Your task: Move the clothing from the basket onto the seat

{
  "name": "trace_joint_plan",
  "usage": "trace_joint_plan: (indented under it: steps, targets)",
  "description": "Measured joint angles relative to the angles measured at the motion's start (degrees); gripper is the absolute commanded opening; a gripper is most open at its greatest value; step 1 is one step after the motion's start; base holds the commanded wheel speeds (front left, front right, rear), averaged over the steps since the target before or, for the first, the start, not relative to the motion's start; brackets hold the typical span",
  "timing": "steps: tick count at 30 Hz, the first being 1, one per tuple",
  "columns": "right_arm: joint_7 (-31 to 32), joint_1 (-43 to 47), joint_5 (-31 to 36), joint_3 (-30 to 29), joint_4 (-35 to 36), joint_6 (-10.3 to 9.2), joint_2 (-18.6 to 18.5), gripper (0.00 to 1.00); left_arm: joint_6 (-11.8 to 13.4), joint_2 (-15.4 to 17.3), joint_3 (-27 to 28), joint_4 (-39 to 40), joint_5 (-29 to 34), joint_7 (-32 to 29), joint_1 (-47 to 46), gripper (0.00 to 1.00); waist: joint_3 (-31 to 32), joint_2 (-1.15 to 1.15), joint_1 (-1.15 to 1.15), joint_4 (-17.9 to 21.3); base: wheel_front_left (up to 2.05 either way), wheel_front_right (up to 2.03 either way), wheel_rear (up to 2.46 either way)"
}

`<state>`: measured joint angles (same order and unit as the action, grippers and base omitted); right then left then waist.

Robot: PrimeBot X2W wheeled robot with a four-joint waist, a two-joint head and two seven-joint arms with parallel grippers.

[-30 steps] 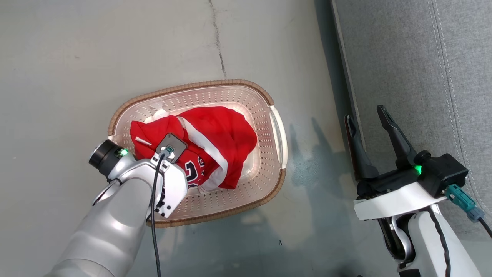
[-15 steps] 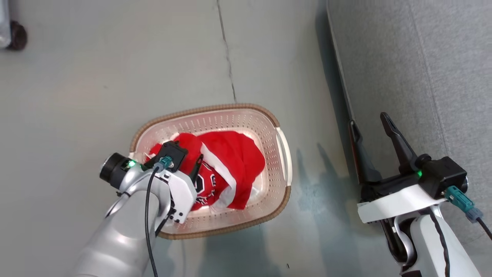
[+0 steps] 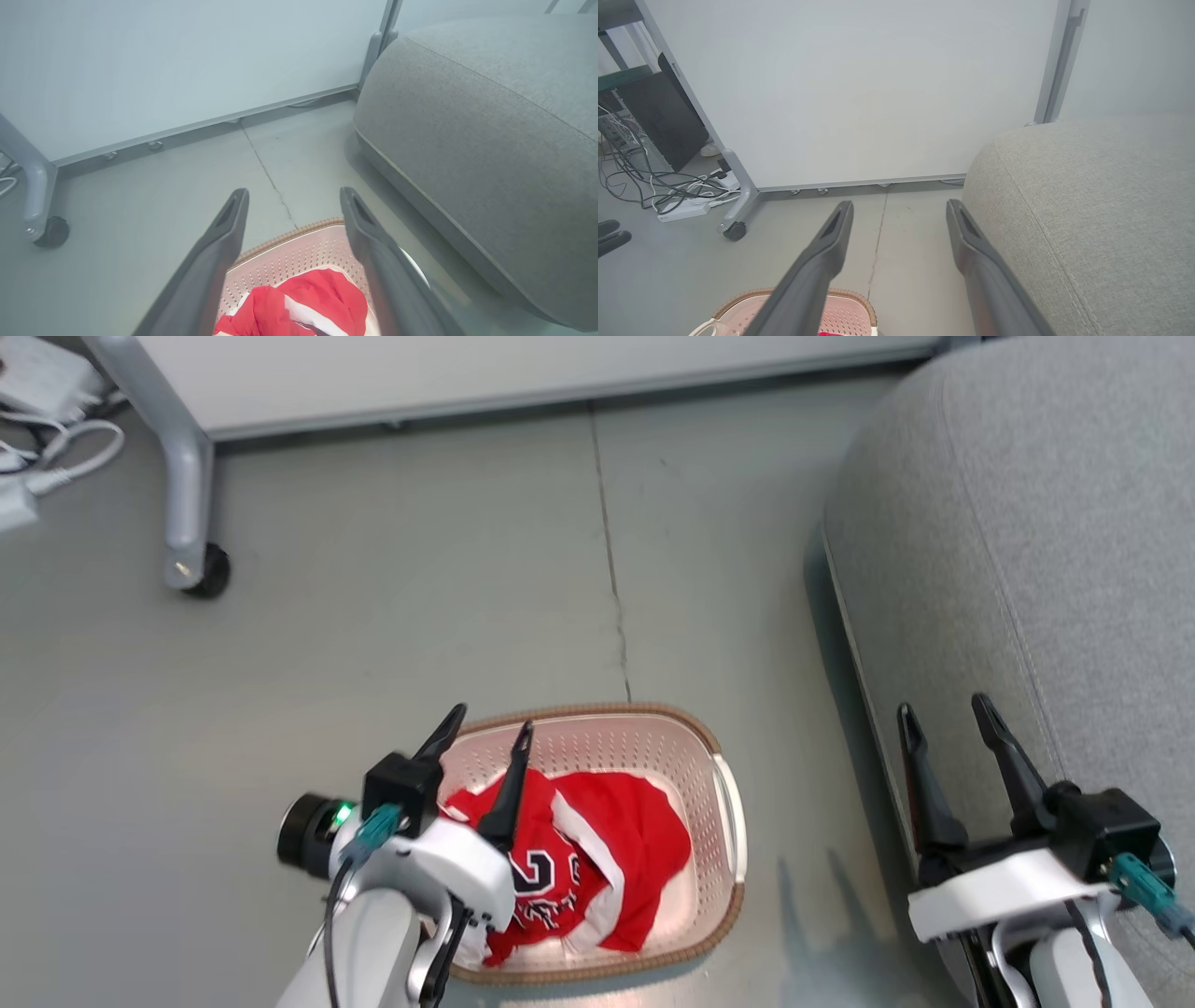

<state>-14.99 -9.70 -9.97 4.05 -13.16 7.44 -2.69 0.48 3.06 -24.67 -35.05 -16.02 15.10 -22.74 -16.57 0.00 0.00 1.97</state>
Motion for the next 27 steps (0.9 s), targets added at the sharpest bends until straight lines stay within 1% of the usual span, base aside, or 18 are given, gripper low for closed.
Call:
trace_joint_plan:
  steps: [1,2,5,8,11,13,17,20,22,27]
  targets:
    - [0.0,0.72,-0.14,-0.41,0.04,0.0,0.04,1.0,0.18,-0.02,1.48,1.82,0.27,0.0,1.75,1.0,0.95,0.0,0.0,-0.31,0.0,0.0,0.0]
    - [0.0,0.72,-0.14,-0.41,0.04,0.0,0.04,1.0,0.18,-0.02,1.48,1.82,0.27,0.0,1.75,1.0,0.95,0.0,0.0,-0.31,0.0,0.0,0.0]
    - [0.0,2.57,0.46,-1.47,1.25,-0.01,-0.01,1.0,0.68,-0.07,6.14,7.22,0.54,-0.01,6.55,1.0,3.68,0.0,0.0,-1.16,0.0,0.0,0.0]
    - [0.0,4.61,-0.38,-2.32,2.92,-0.01,0.02,1.0,1.68,-0.09,10.39,12.81,2.32,0.01,10.37,1.0,6.22,0.0,0.0,-1.97,0.0,0.0,0.0]
    - [0.0,6.42,-0.62,-2.7,4.13,-0.01,-0.03,1.0,2.12,-0.13,13.02,18.49,5.34,0.04,14.36,1.0,8.46,0.0,0.0,-2.52,0.0,0.0,0.0]
    - [0.0,7.92,-0.65,-2.76,5.2,0.0,0.04,1.0,2.1,-0.25,14.04,21.34,6.09,0.04,17.17,1.0,9.83,0.0,0.0,-2.69,0.0,0.0,0.0]
    - [0.0,10.99,-0.94,-3.3,5.56,0.0,0.0,1.0,2.44,-0.27,14.17,26.1,5.43,0.03,22.71,1.0,12.5,0.0,0.0,-2.91,0.0,0.0,0.0]
    - [0.0,12.65,-0.93,-3.43,5.42,0.0,-0.01,1.0,2.98,-0.25,13.48,27.08,5.35,0.03,25.27,1.0,14.36,0.0,0.0,-3.17,0.0,0.0,0.0]
    - [0.0,13.43,-0.93,-3.45,5.21,0.0,-0.01,1.0,3.72,-0.3,13.0,27.35,5.06,0.03,25.94,1.0,15.39,0.0,0.0,-3.49,0.0,0.0,0.0]
    - [0.0,13.78,-0.92,-3.04,4.78,0.0,0.0,1.0,3.79,-0.3,11.32,27.83,4.82,0.03,25.64,1.0,16.34,0.0,0.0,-4.48,0.0,0.0,0.0]
